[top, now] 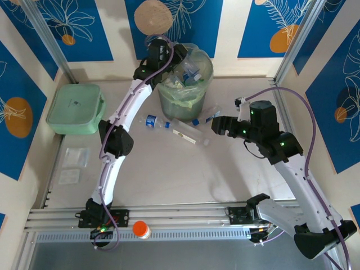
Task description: Put the plastic bottles in the bin
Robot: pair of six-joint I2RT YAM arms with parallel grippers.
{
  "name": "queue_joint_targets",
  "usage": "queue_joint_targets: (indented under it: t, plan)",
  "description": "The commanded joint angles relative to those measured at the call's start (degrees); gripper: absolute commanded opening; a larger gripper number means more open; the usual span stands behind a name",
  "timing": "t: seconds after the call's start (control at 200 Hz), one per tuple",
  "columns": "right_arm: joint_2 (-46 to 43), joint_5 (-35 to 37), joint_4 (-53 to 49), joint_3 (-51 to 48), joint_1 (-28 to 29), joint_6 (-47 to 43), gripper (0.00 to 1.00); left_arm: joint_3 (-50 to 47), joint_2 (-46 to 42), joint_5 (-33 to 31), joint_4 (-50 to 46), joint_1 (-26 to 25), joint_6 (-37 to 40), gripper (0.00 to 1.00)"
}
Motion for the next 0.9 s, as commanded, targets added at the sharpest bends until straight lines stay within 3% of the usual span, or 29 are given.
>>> queue_joint_targets:
  t: [0.0,0.06,0.51,0.89]
  plan:
    - [-0.9,0.0,-1.0,0.4,-0.3,-1.0,0.8,2.6,2.2,0.5,3.7,-1.0,0.1,0.57]
    - [-0.9,0.1,-1.3,0.4,-0.4,-1.2,0.8,2.6,2.5,0.3,3.2,-1.3,1.8,0.64]
    - [-1.5,0.6,-1.7,1.0,-1.1,-1.9,0.8,2.5,-2.8,2.2,-4.7,0.3,8.7,0.88]
    - [-2.4,0.2,-4.3,2.8,-1.0,-1.6,0.8,0.1,-12.8,-0.3,-18.6,1.2,16.8,0.97]
